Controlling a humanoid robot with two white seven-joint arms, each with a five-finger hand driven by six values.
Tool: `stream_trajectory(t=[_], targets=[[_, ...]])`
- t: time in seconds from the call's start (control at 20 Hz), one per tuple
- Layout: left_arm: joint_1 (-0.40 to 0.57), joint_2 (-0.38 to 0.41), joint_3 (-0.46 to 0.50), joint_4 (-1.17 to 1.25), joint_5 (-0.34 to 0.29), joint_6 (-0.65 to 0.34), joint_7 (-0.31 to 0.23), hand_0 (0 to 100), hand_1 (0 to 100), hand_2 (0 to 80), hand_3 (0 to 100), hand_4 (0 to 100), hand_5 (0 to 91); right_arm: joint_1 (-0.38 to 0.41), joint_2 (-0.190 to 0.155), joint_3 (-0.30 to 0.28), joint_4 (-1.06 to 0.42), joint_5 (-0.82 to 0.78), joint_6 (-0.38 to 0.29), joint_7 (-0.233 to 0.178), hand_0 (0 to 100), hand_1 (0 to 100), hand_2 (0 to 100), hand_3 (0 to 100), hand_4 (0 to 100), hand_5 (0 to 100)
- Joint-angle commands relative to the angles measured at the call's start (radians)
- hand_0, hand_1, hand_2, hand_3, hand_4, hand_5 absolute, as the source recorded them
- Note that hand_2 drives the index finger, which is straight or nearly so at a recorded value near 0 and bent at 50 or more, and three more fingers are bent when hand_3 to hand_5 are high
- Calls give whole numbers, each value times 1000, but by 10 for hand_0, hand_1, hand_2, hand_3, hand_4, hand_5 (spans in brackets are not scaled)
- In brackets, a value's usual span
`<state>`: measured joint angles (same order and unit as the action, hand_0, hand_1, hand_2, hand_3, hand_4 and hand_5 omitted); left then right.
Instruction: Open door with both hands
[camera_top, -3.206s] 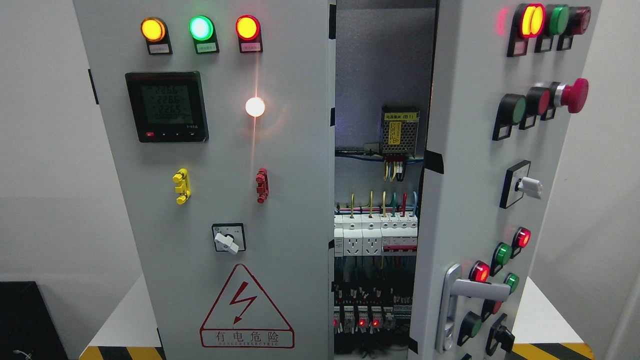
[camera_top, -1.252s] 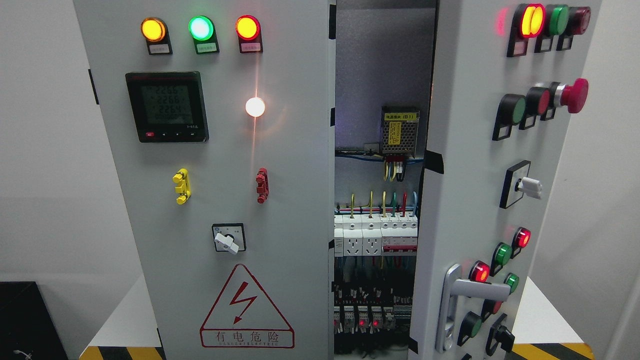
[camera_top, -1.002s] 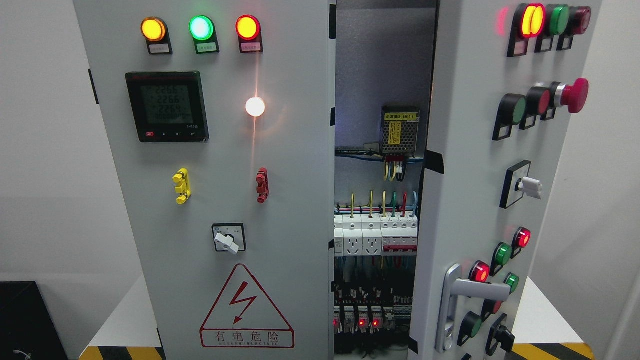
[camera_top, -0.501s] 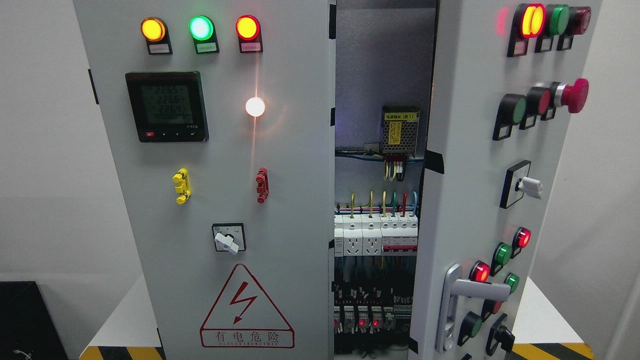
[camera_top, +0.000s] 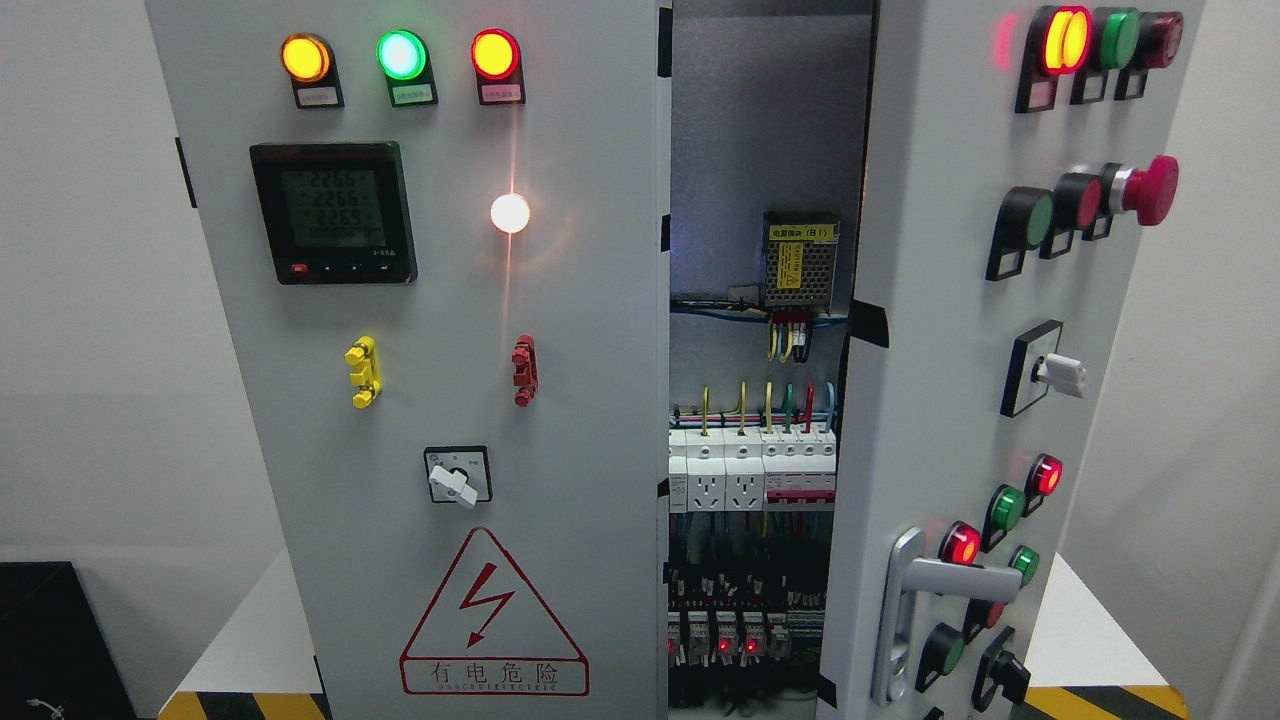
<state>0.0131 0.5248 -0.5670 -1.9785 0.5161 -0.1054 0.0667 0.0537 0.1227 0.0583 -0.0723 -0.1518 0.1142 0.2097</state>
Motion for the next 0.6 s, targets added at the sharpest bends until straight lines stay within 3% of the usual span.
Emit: stream_trajectory(t=[0.0, 0.2, 0.55], targets=[[-171, 86, -94, -98, 87, 10, -1, 0, 0, 0, 0, 0, 0, 0, 0, 0, 0, 0, 1, 0, 191, 0, 0, 0, 0, 0], [-306, 96, -129, -97, 195, 15, -1, 0, 0, 0, 0, 0, 0, 0, 0, 0, 0, 0, -1, 0, 191, 0, 0, 0, 0, 0], [-514, 129, -186, -85, 300, 19, 7, 0, 0, 0, 0, 0, 0, 0, 0, 0, 0, 0, -1, 0, 191, 0, 0, 0, 0, 0]])
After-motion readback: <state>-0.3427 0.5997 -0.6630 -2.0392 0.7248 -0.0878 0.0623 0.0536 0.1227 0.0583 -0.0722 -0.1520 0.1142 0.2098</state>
